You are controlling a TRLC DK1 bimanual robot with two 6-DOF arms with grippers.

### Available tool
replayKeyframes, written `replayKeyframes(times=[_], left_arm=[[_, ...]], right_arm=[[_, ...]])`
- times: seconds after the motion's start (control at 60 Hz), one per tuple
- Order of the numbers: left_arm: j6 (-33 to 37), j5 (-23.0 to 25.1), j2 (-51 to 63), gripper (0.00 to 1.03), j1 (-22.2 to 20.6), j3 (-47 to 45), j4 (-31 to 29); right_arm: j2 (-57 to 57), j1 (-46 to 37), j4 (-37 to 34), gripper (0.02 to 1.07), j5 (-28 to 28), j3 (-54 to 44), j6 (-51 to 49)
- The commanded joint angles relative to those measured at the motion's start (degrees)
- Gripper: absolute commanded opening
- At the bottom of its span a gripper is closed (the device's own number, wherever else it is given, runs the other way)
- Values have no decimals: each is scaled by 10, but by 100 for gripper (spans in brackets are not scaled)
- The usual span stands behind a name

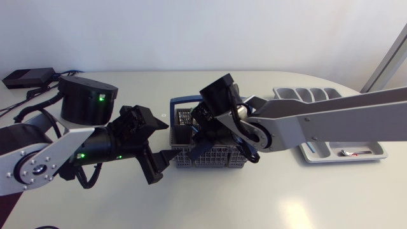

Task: Sort the cutlery from the basket into the organizer compartments.

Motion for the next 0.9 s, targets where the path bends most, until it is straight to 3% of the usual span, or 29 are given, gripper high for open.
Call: replayKeyframes(times=[0.0,0.55,0.717,0.883], left_arm=[[11,7,-7,88,3,-15,-2],[12,10,-14,88,7,-18,-2],[12,11,-16,88,6,-19,-2],[11,11,-18,88,4,-18,-4]], right_arm=[[27,9,-7,39,6,7,1],[78,11,-77,38,-2,62,-7],[94,9,-87,17,-2,70,-7],[101,7,-96,10,-1,71,-10]])
